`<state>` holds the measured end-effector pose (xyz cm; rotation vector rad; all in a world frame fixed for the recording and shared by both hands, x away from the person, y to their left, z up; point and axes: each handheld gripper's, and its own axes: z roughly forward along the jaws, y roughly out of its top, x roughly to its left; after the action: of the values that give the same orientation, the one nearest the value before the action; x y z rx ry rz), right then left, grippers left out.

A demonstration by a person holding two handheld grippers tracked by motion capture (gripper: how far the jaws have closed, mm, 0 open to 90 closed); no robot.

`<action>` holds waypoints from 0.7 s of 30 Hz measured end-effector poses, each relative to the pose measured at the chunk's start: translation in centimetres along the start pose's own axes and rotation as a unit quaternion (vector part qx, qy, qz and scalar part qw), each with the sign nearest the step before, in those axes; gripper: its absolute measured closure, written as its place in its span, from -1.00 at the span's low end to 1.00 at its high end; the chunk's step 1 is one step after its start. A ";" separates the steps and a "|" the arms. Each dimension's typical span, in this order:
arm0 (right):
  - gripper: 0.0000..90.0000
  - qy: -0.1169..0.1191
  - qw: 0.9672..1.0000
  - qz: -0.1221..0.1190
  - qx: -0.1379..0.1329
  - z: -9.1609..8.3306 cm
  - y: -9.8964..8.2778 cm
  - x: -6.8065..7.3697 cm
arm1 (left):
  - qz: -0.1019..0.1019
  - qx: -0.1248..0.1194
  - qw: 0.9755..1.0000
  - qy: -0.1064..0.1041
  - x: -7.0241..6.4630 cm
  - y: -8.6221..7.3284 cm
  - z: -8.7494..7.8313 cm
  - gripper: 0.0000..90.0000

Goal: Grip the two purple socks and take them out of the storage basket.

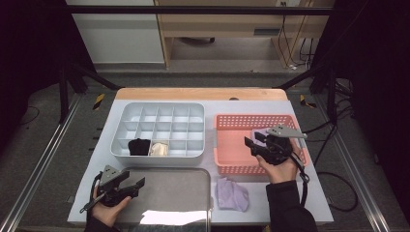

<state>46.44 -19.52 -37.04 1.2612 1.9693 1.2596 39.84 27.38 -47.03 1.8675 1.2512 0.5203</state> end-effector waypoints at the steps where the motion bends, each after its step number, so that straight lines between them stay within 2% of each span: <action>1: 0.18 -0.008 1.000 0.003 0.003 0.7 0.6 -0.5 | 0.000 0.000 1.000 0.000 0.0 0.0 0.0 -0.33; 8: 0.11 -0.026 1.000 0.003 0.003 2.6 2.1 -1.9 | -0.002 0.000 1.000 -0.001 0.1 0.0 0.1 -0.33; 13: 0.09 -0.036 0.999 0.026 -0.001 3.8 2.6 -3.3 | -0.003 0.001 1.000 -0.001 0.1 -0.1 0.1 -0.33; 18: 0.11 -0.059 0.998 0.026 0.015 5.1 2.4 -4.8 | -0.002 0.005 1.000 -0.001 0.1 -0.1 0.2 -0.33; 21: 0.13 -0.071 0.996 0.037 0.032 6.0 2.0 -5.7 | -0.001 0.005 1.000 0.000 0.1 -0.1 0.2 -0.33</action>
<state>54.61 -21.64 -38.53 1.4252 1.8914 1.1158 39.96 27.37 -47.22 1.8746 1.2574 0.5153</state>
